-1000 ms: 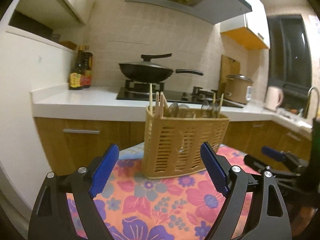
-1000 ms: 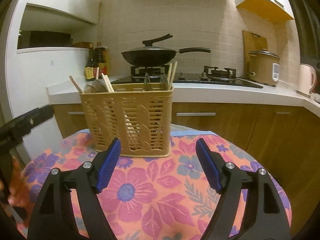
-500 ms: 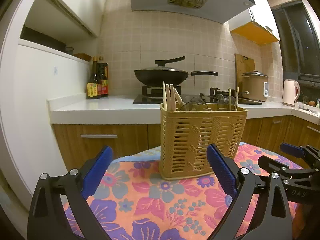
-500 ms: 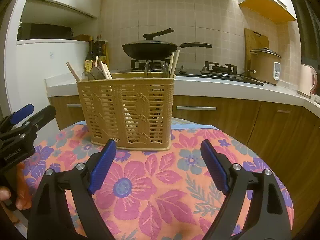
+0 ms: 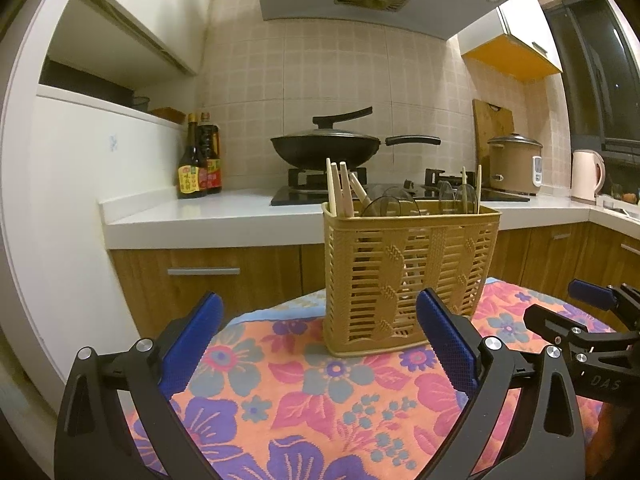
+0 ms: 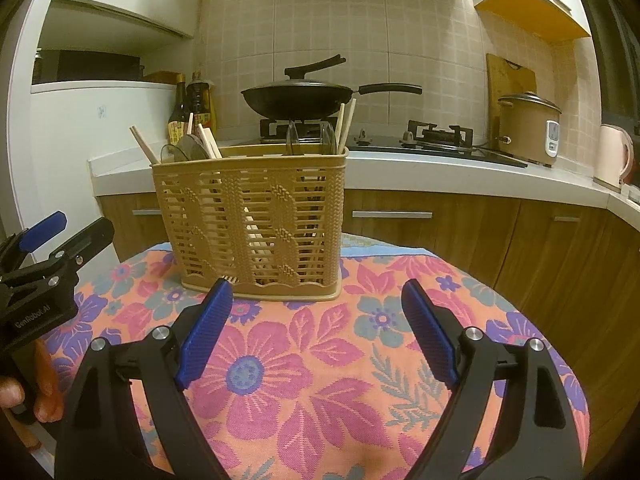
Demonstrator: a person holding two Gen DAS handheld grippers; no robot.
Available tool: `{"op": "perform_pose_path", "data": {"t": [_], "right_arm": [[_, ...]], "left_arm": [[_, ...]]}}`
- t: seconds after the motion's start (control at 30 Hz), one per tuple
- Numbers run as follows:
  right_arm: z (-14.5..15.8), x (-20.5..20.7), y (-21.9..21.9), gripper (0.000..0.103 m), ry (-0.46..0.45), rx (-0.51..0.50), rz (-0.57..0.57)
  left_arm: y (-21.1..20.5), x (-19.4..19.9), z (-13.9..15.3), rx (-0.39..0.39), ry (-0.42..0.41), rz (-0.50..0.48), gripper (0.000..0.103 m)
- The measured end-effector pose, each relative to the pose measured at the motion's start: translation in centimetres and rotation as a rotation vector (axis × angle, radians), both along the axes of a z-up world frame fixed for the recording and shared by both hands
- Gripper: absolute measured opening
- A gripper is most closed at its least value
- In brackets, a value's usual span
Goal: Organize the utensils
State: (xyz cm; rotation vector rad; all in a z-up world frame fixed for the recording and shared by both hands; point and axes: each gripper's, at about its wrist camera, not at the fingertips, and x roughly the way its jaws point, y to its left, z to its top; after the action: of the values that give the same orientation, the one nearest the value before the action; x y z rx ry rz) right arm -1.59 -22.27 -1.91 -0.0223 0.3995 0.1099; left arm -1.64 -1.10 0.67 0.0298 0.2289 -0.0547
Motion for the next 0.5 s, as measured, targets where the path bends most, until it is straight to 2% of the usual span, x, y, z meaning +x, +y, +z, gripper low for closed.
{"op": "perform_pose_path", "data": {"t": [0.5], "right_arm": [[-0.04,-0.06,-0.21,0.082,0.0,0.005,-0.005]], "left_arm": [[-0.13,0.07,-0.02,0.01,0.002,0.007,0.095]]}}
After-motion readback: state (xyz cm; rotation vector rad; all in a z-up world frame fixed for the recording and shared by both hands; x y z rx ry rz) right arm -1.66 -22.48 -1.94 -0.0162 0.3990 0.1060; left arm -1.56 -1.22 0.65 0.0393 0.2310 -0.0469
